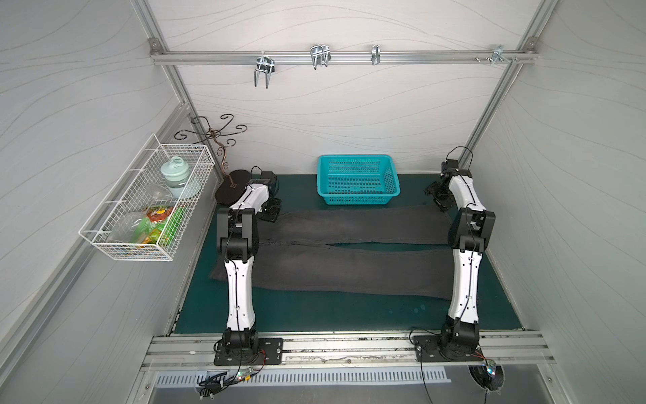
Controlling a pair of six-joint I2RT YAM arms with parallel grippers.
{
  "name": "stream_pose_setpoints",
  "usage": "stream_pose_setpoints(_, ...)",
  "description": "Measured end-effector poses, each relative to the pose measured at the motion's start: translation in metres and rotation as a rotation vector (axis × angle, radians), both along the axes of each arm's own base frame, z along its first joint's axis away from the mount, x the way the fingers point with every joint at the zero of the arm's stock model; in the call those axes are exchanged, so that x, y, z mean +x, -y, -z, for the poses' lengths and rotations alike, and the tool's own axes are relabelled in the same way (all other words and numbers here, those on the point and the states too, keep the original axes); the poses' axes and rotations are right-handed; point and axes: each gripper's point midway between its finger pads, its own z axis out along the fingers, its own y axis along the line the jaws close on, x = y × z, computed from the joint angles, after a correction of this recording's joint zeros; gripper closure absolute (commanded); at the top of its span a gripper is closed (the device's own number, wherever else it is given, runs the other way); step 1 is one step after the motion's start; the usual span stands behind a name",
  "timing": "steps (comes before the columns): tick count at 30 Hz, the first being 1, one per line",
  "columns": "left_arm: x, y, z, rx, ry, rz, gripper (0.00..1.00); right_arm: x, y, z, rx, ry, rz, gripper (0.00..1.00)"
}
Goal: Roll up the long pants
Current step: Fold the long pant at the center of the board.
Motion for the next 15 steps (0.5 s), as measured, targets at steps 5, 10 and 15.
stream_pose_setpoints(5, -0.0023, 0.0015, 0.0002, 0.004, -0.010, 0.007, 0.96, -0.0040, 0.0060, 0.0030, 0.024, -0.007, 0.014, 0.52)
stream_pose_setpoints(10, -0.0042, 0.0023, -0.0001, 0.007, -0.016, 0.010, 0.96, -0.0035, 0.0083, 0.0042, 0.027, -0.003, 0.010, 0.69)
stream_pose_setpoints(15, -0.0075, 0.0041, 0.0001, 0.009, -0.028, 0.017, 0.99, -0.0032, 0.0111, 0.0056, 0.030, 0.001, -0.005, 0.92)
